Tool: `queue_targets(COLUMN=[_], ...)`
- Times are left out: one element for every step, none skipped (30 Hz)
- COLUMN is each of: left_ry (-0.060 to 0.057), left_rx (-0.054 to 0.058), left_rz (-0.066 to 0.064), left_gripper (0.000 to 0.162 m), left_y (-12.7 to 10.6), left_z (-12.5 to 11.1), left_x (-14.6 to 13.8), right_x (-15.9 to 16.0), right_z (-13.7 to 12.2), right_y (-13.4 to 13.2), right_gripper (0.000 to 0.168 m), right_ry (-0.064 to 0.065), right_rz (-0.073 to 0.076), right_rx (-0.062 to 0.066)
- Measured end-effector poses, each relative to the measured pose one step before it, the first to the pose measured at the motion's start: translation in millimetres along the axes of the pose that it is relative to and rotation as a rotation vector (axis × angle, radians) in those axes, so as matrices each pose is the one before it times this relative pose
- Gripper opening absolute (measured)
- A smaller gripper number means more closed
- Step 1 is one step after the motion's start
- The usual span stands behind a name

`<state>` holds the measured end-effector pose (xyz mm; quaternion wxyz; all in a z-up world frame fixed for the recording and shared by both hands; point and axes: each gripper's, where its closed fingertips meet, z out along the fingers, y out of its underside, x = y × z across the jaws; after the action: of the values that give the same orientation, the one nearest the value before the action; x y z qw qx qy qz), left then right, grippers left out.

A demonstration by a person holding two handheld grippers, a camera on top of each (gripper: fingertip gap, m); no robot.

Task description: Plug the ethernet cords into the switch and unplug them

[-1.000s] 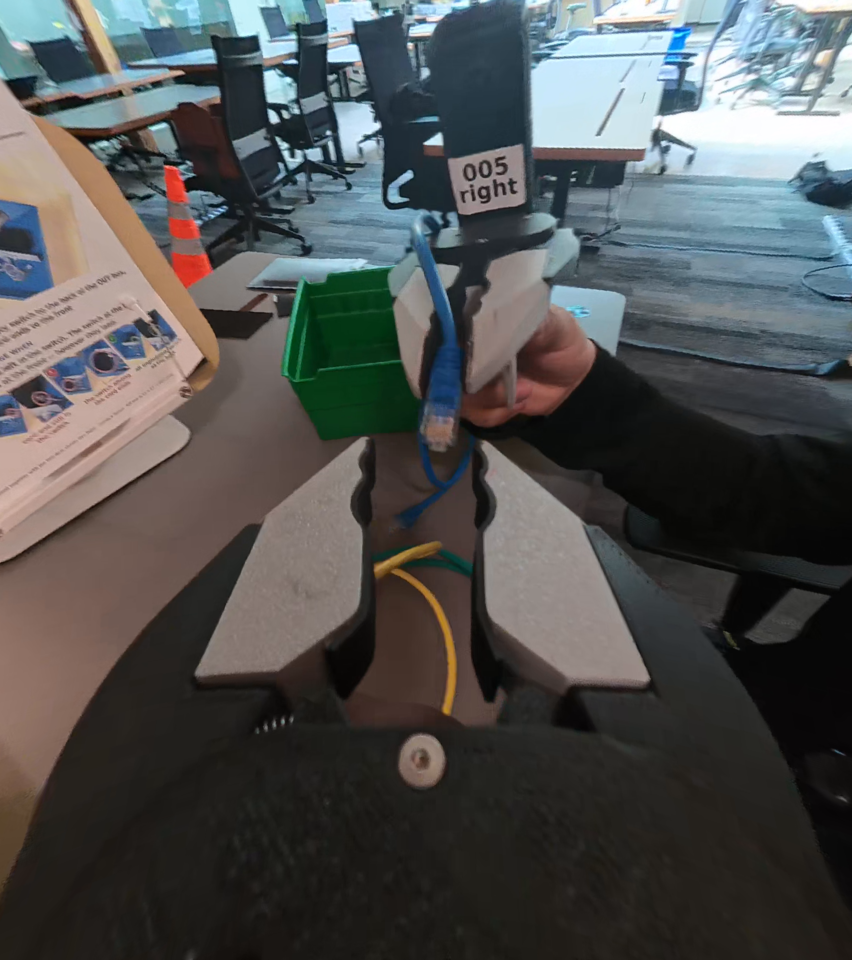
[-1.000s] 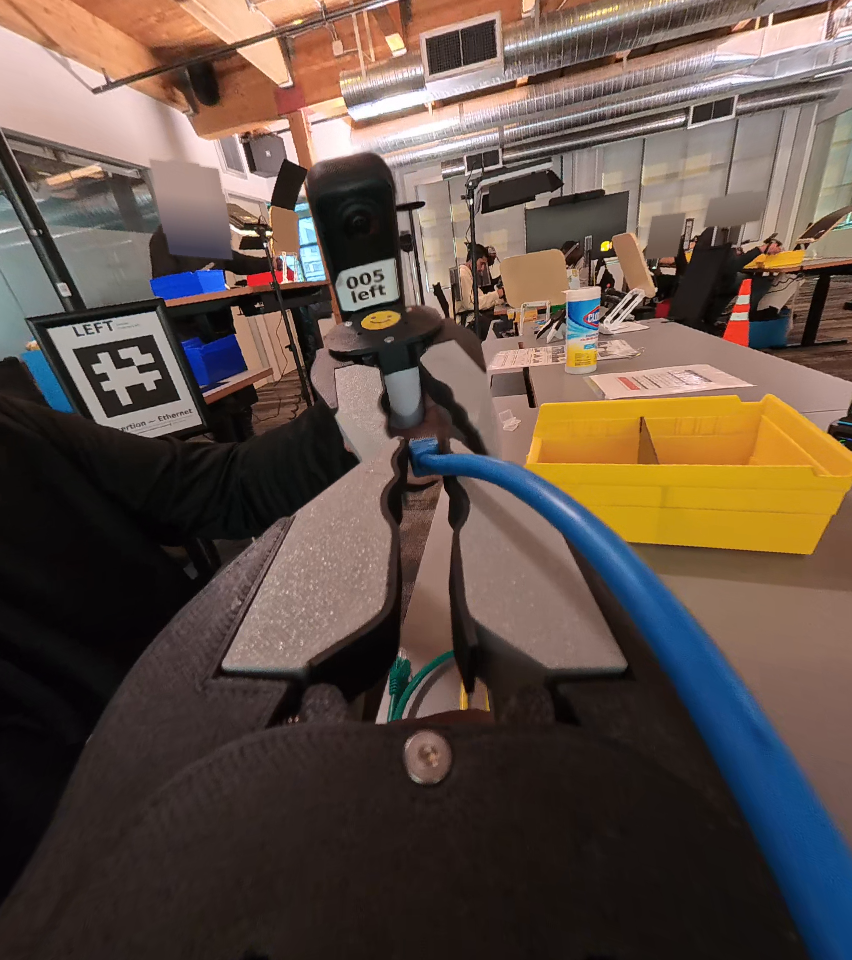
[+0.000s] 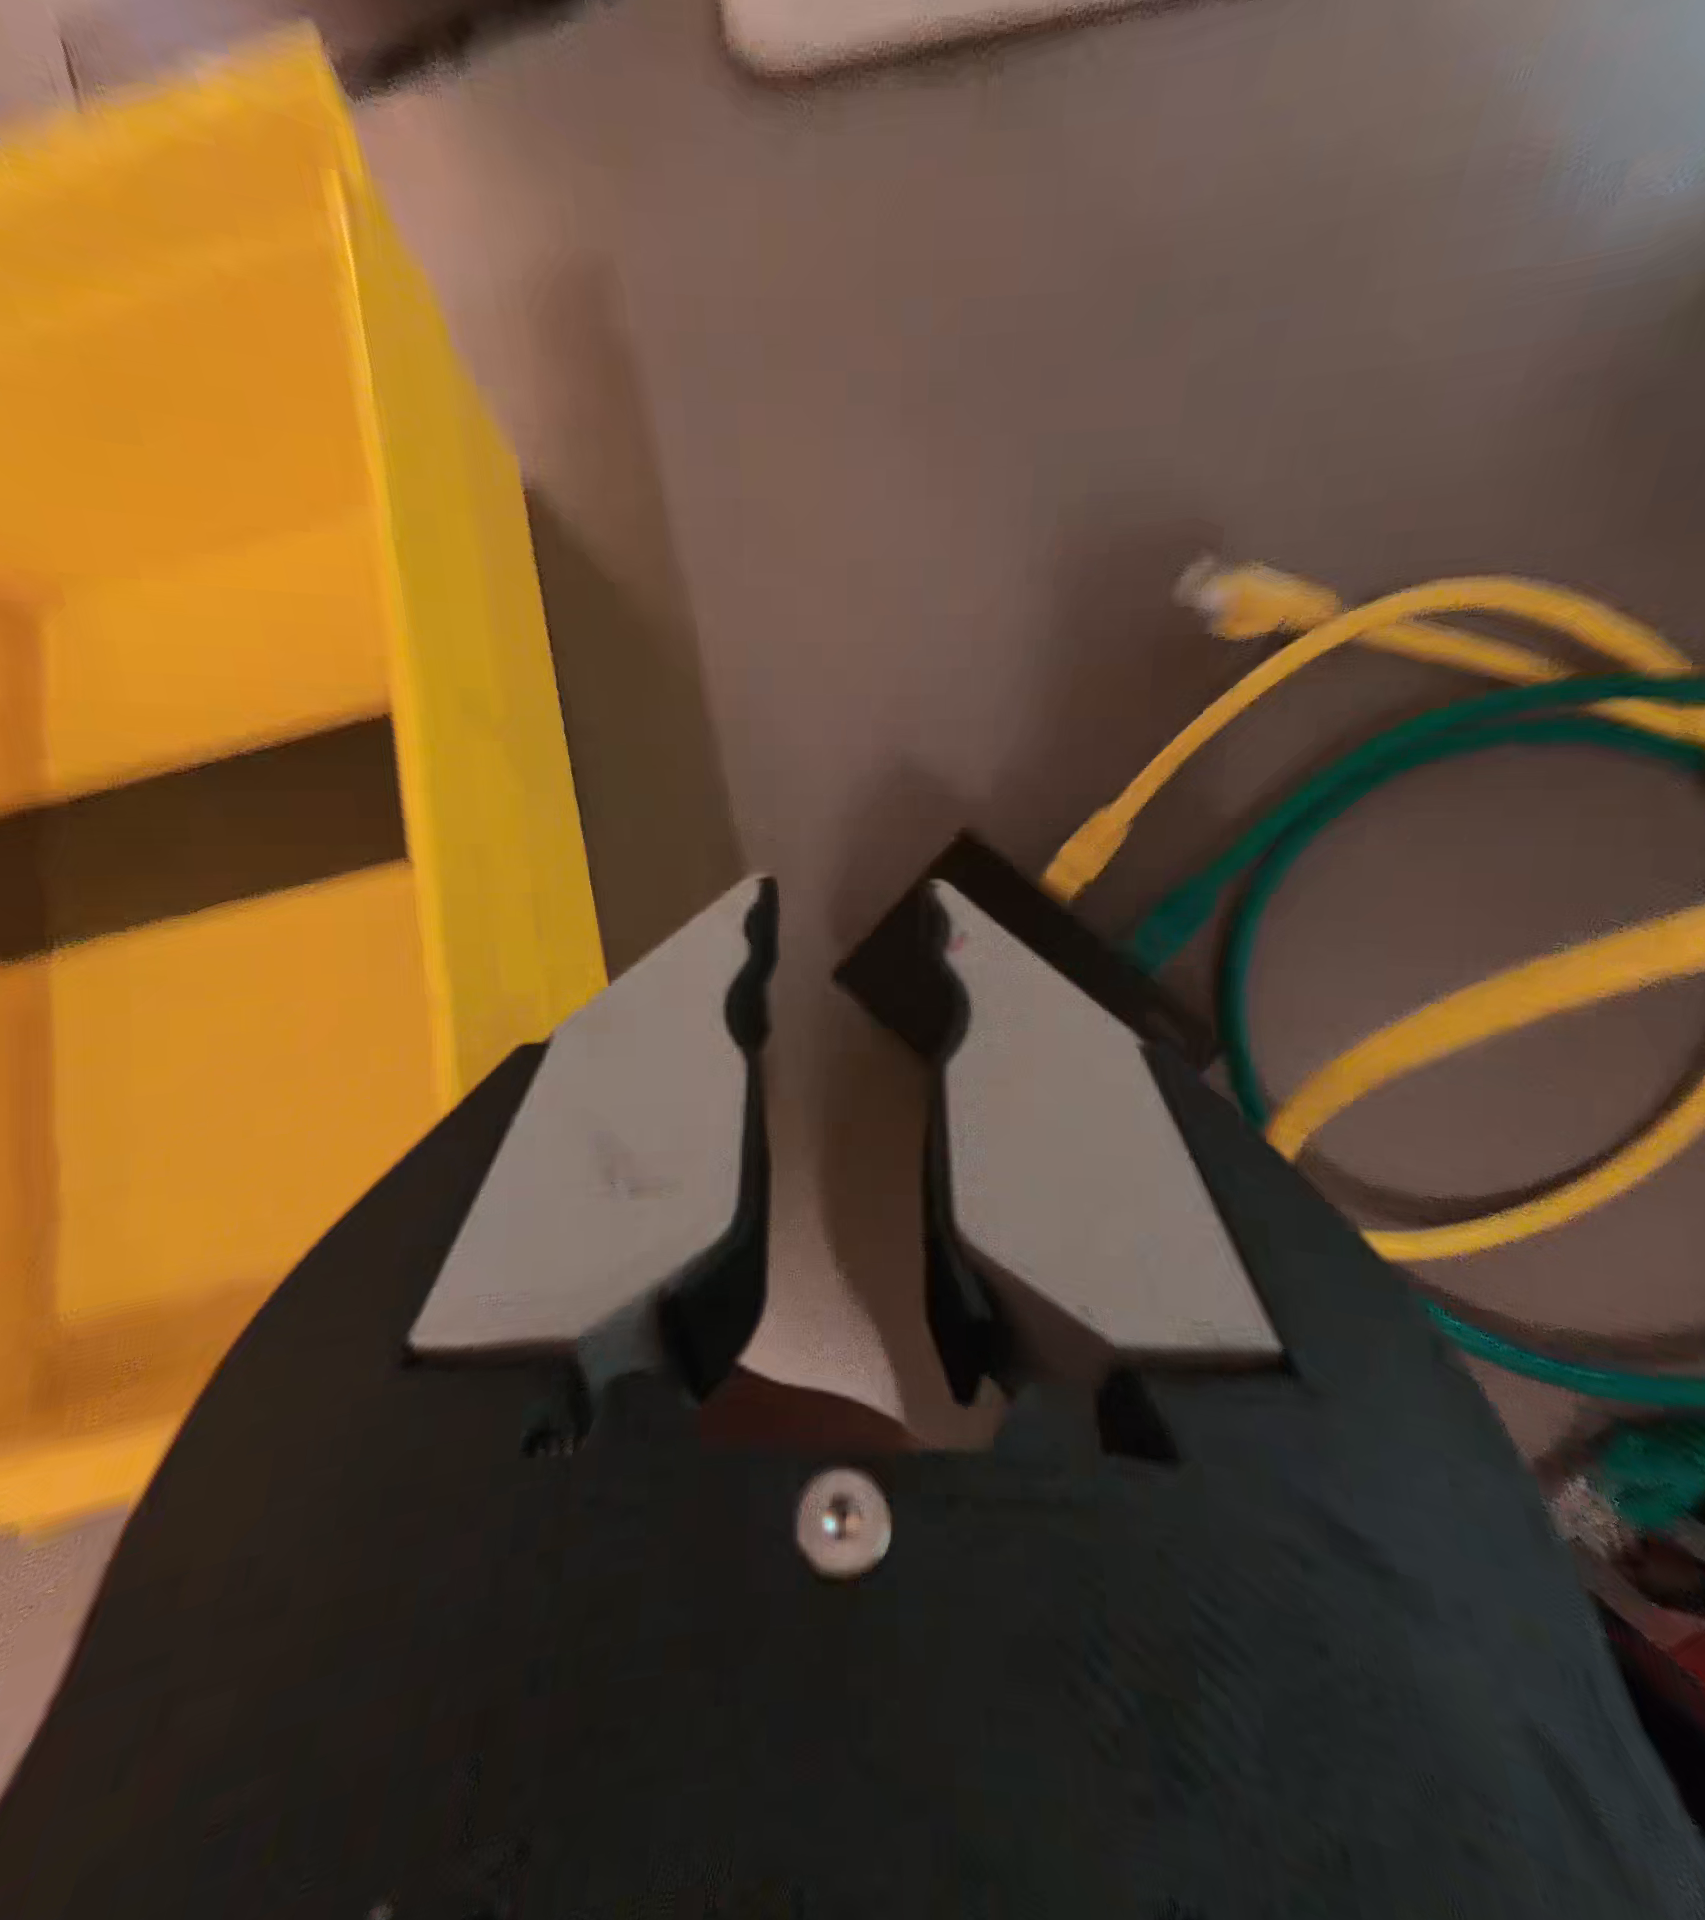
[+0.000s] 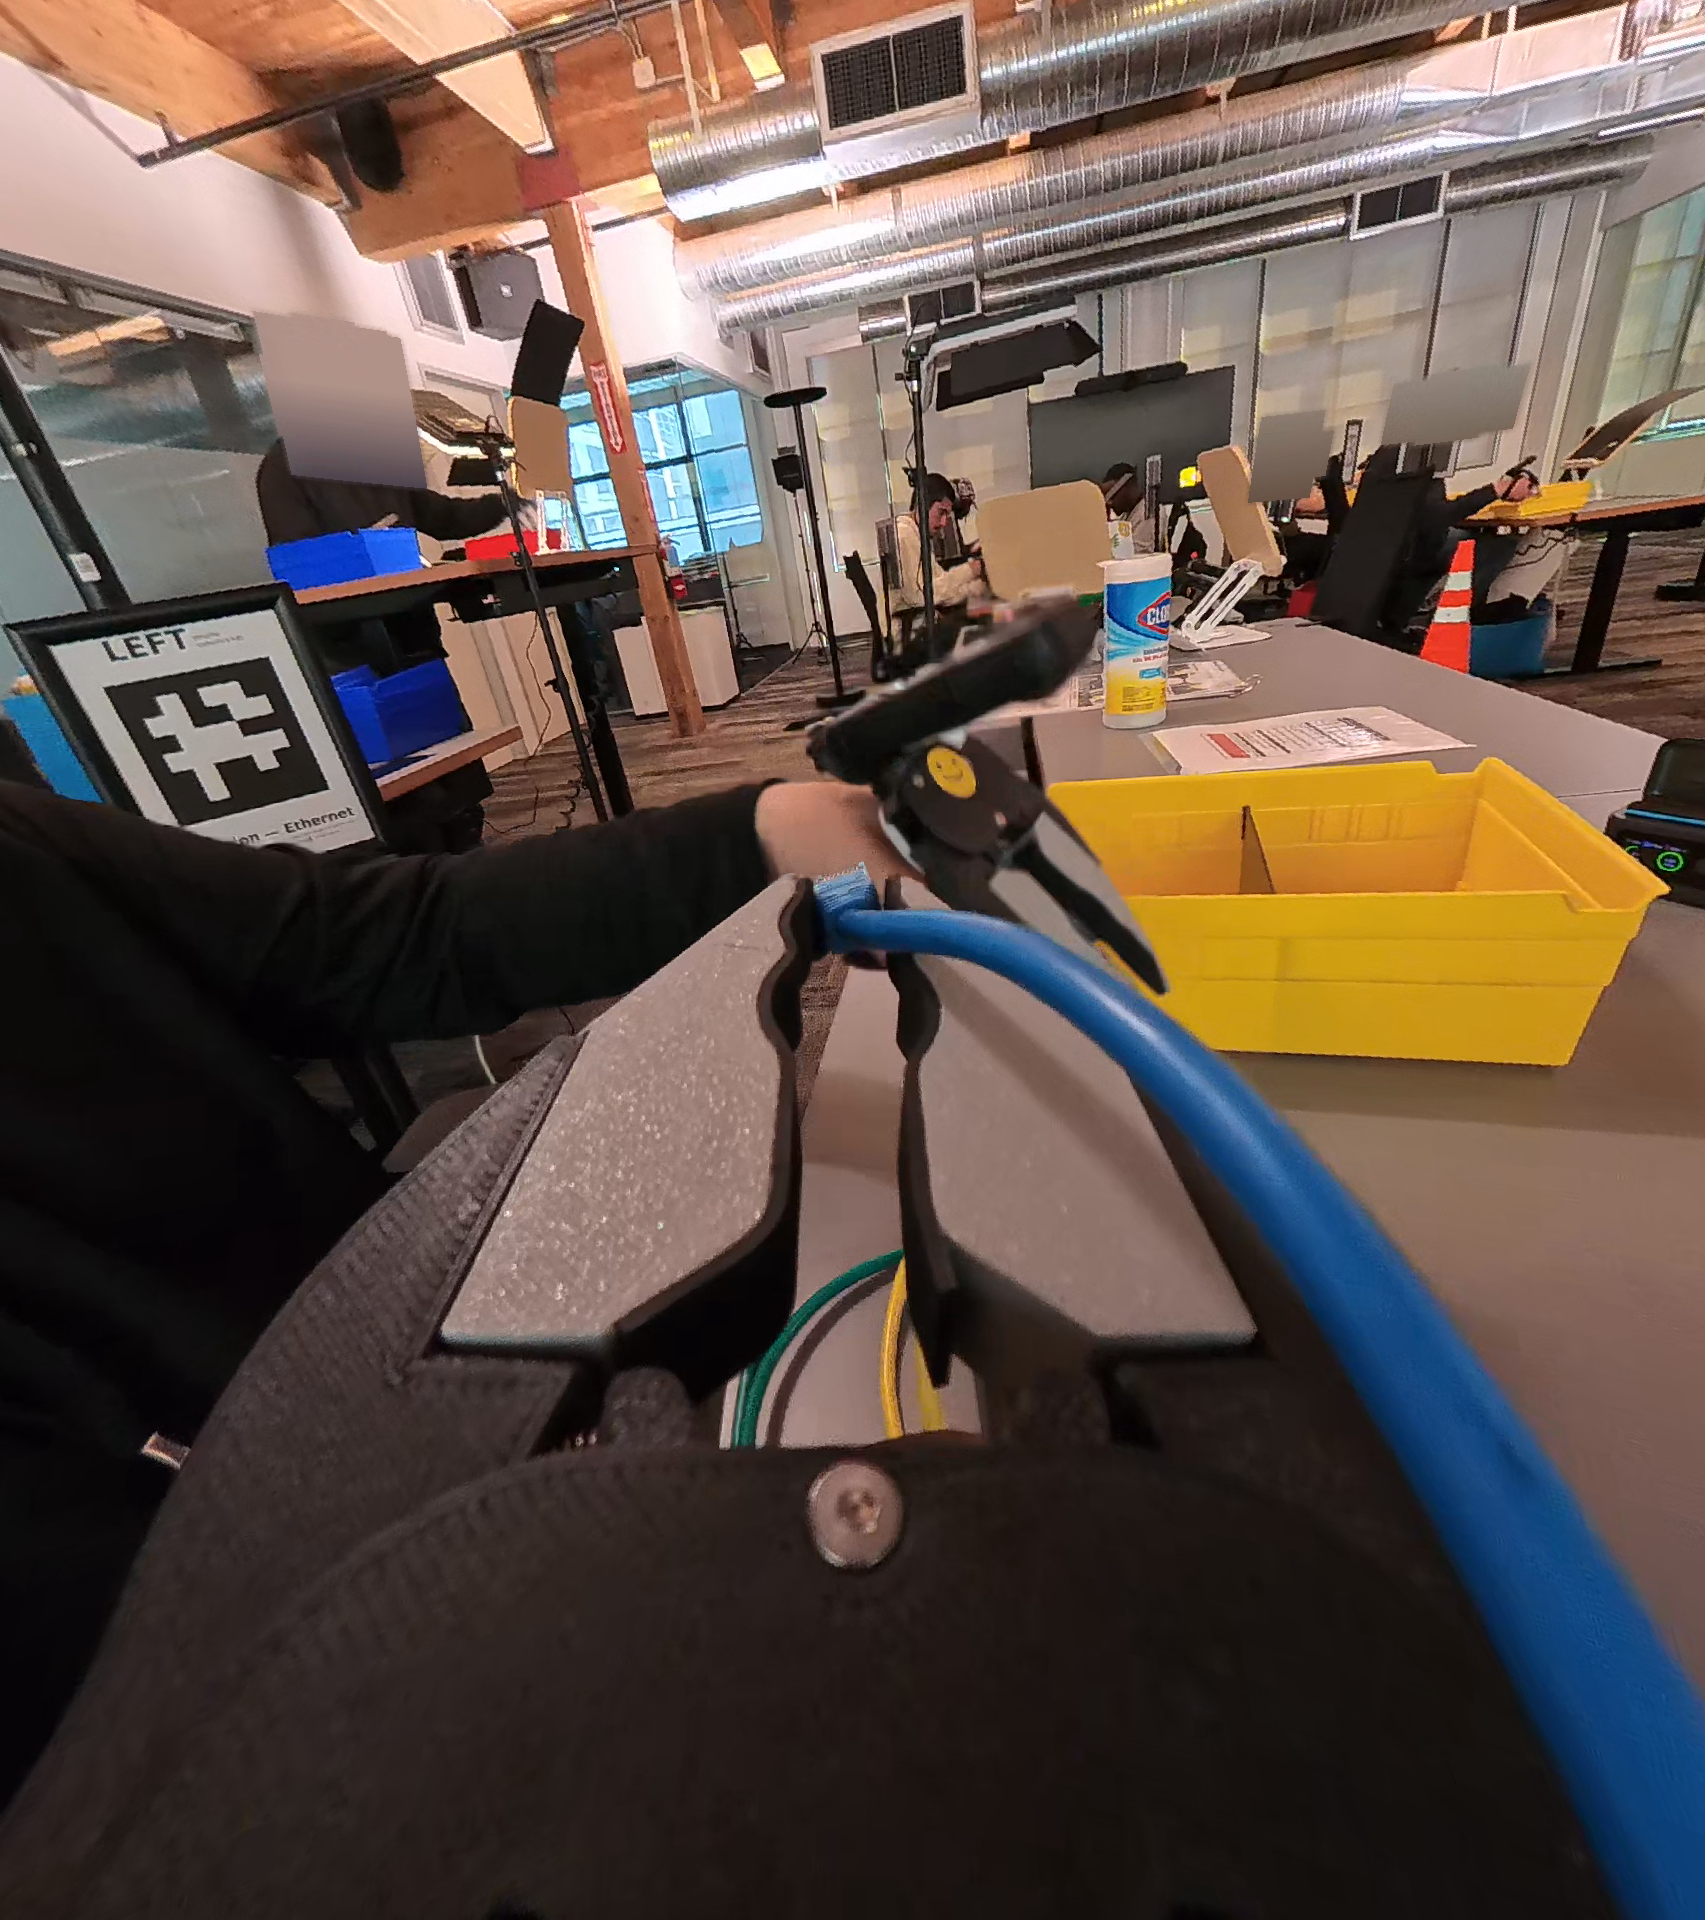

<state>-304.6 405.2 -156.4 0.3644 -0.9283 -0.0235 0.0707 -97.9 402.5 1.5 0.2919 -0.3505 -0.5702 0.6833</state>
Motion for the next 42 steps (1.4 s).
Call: queue_targets(left_ry=[-0.0419,-0.0198,-0.0057,-0.0121,-0.0220,-0.0061,0.0240,0.0413,0.0285,-0.0025,-0.0008,0.0044,-0.0036,-0.0099,-0.0116,-0.0085,-0.0067,-0.0094,-0.0123,-0.0132,-0.0073,-0.0019,0.0015,-0.0058,-0.0087,-0.0092,-0.0107,-0.0073,-0.0040,0.0113,0.0284,0.0054,-0.0004,-0.0010,-0.0066,-0.0107,-0.0056,-0.0039,0.0004,0.0104,0.0177,0.0165], left_rx=[-0.0761,-0.0432,-0.0079,0.0189,0.0211,0.0192,0.0189,0.0127,-0.0048,-0.0214,0.0020,-0.0029,-0.0078,0.0046,0.0028,-0.0113,-0.0219,-0.0234,-0.0145,-0.0040,-0.0117,-0.0159,-0.0157,-0.0115,-0.0090,-0.0019,0.0048,0.0093,0.0070,-0.0012,-0.0090,-0.0145,-0.0159,-0.0155,-0.0108,-0.0042,-0.0019,0.0005,0.0050,0.0069,0.0034,0.0015], left_rz=[-0.0172,-0.0085,-0.0012,-0.0077,-0.0275,-0.0362,-0.0379,-0.0297,-0.0132,-0.0076,-0.0209,-0.0122,0.0004,0.0109,0.0154,0.0137,0.0016,-0.0064,-0.0059,0.0007,0.0032,-0.0008,0.0033,0.0033,0.0045,0.0080,0.0062,0.0071,-0.0014,-0.0136,-0.0160,-0.0186,-0.0051,0.0015,0.0086,0.0161,0.0111,0.0007,-0.0061,-0.0148,-0.0180,-0.0198], left_gripper=[0.041,0.055,0.058,0.062,0.064,0.064,0.067,0.071,0.076,0.078,0.080,0.081,0.082,0.083,0.086,0.090,0.092,0.094,0.094,0.093,0.092,0.091,0.090,0.092,0.095,0.094,0.093,0.091,0.090,0.085,0.075,0.075,0.075,0.074,0.074,0.074,0.073,0.074,0.076,0.076,0.076,0.077], left_y=[15.91,11.19,6.00,0.93,-0.66,-1.11,-1.04,0.17,2.73,4.85,0.55,0.58,1.08,-0.99,-0.93,0.19,0.82,0.59,-0.49,-1.49,-0.16,0.03,0.13,0.27,1.10,1.97,2.15,1.70,1.54,1.55,1.20,1.05,0.96,1.03,0.56,0.48,0.76,0.70,0.50,0.68,1.51,1.80], left_z=[8.47,7.45,5.38,3.19,1.38,-0.16,-1.19,-0.40,1.48,3.23,1.54,0.42,0.40,-0.04,0.75,1.64,1.82,1.60,1.75,1.90,2.60,2.61,1.75,0.46,-0.91,-1.82,-2.11,-1.70,-1.19,-0.48,0.05,-0.01,-0.47,-1.08,-2.22,-2.56,-2.03,-1.27,-0.95,-0.66,-0.37,-1.04], left_x=[-0.63,2.87,4.75,2.16,-1.43,-0.10,3.81,6.37,4.86,0.49,0.30,1.23,0.56,-0.36,-0.62,-0.39,-0.07,-0.42,-0.74,-0.58,0.45,0.60,0.46,-1.20,-1.46,-1.03,-0.79,-0.40,-0.44,1.23,3.08,-0.94,-1.15,-0.70,-1.20,-1.43,-0.63,-1.18,-1.25,-0.15,0.91,0.51], right_x=[1.16,0.26,-0.29,-0.28,0.07,-0.28,-0.81,-1.04,-0.70,-0.43,-0.22,0.06,0.41,0.35,0.08,-0.32,-0.18,-0.03,-0.25,-0.53,-0.68,-0.68,-0.39,0.02,0.28,0.07,0.07,0.40,0.98,0.99,0.89,0.84,0.55,0.06,-0.77,-1.16,-0.98,-0.62,-0.55,-0.08,0.23,0.54], right_z=[0.71,0.77,0.71,0.50,0.38,0.15,-0.09,-0.24,-0.34,-0.40,-0.31,-0.10,0.11,0.32,0.63,0.95,1.07,1.14,1.12,0.94,0.68,0.42,0.26,0.00,-0.03,-0.24,-0.30,-0.37,-0.39,-0.43,-0.12,-0.06,0.04,0.23,0.15,0.14,-0.11,-0.15,-0.35,-0.26,-0.38,-0.45], right_y=[0.82,0.73,0.52,0.47,0.34,0.08,-0.17,-0.43,-0.58,-0.43,-0.12,0.02,0.26,0.25,0.38,0.74,1.01,1.11,1.15,0.96,0.71,0.46,0.14,-0.03,-0.29,-0.42,-0.29,-0.06,-0.10,0.19,0.30,0.30,0.17,-0.03,-0.16,-0.52,-0.88,-0.81,-0.59,-0.33,-0.19,0.07], right_gripper=[0.010,0.010,0.010,0.010,0.010,0.010,0.010,0.010,0.010,0.010,0.010,0.009,0.009,0.009,0.009,0.009,0.010,0.010,0.010,0.010,0.010,0.010,0.010,0.010,0.010,0.010,0.010,0.010,0.010,0.010,0.010,0.010,0.010,0.010,0.010,0.010,0.010,0.010,0.010,0.010,0.011,0.011], right_ry=[0.0043,0.0012,-0.0009,0.0012,0.0036,0.0025,-0.0006,-0.0020,-0.0002,0.0009,-0.0004,-0.0006,0.0007,0.0008,-0.0011,-0.0029,-0.0004,0.0033,0.0042,0.0037,0.0039,0.0037,0.0034,0.0034,0.0023,-0.0004,-0.0021,-0.0004,0.0019,0.0011,-0.0001,0.0006,0.0017,0.0013,-0.0006,-0.0003,0.0023,0.0027,0.0009,0.0002,-0.0001,-0.0003], right_rz=[0.0029,0.0008,-0.0019,-0.0040,-0.0040,-0.0025,-0.0013,-0.0016,-0.0026,-0.0028,-0.0011,0.0009,0.0013,0.0009,0.0012,0.0011,-0.0004,-0.0027,-0.0045,-0.0055,-0.0065,-0.0071,-0.0061,-0.0035,-0.0005,0.0013,0.0011,0.0000,-0.0005,0.0012,0.0036,0.0045,0.0043,0.0035,0.0007,-0.0044,-0.0084,-0.0092,-0.0067,-0.0020,0.0022,0.0040], right_rx=[-0.0031,-0.0032,-0.0035,-0.0035,-0.0035,-0.0025,-0.0008,0.0002,0.0004,0.0007,0.0002,-0.0011,-0.0014,-0.0011,-0.0019,-0.0040,-0.0055,-0.0065,-0.0078,-0.0078,-0.0068,-0.0053,-0.0035,-0.0014,0.0006,0.0021,0.0017,0.0007,0.0008,0.0008,0.0006,0.0006,0.0012,0.0009,-0.0004,-0.0008,-0.0001,-0.0002,-0.0001,0.0010,0.0017,0.0016])
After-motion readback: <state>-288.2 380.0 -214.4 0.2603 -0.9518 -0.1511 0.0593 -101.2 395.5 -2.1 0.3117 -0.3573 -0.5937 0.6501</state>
